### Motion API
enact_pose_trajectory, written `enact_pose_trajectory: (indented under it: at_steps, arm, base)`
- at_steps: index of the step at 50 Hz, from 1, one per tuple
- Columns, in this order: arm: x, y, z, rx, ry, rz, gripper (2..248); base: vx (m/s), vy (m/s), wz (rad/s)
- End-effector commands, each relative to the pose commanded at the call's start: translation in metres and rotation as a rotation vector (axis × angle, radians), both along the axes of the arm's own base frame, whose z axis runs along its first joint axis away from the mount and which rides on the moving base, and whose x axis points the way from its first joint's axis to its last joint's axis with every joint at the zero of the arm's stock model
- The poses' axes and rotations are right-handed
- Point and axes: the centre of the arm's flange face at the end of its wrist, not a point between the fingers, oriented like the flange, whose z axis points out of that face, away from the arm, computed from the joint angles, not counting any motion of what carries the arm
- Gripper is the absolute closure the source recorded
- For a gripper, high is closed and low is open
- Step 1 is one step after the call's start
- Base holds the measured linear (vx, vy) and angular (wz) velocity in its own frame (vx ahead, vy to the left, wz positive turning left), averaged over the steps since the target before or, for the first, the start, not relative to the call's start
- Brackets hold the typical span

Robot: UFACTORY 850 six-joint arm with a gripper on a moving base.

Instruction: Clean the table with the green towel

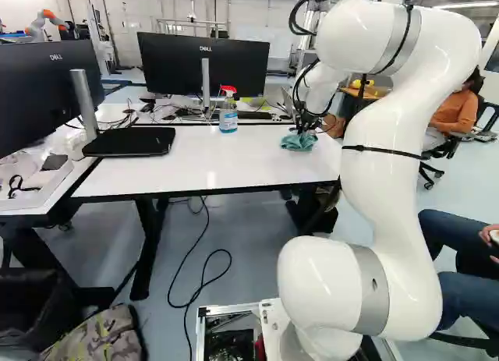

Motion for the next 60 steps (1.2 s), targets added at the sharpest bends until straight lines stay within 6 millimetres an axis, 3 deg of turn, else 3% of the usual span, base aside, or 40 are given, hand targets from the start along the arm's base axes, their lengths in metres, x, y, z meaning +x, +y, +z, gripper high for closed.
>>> enact_pose_trajectory:
  at_steps: [38,60]
  arm:
    - [-0.05,0.032,0.042,0.07,0.147,0.03,216]
    - [-0.048,0.033,0.046,0.07,0.145,0.032,216]
  base:
    - [0.0,0.0,0.0]
    - [0.0,0.0,0.0]
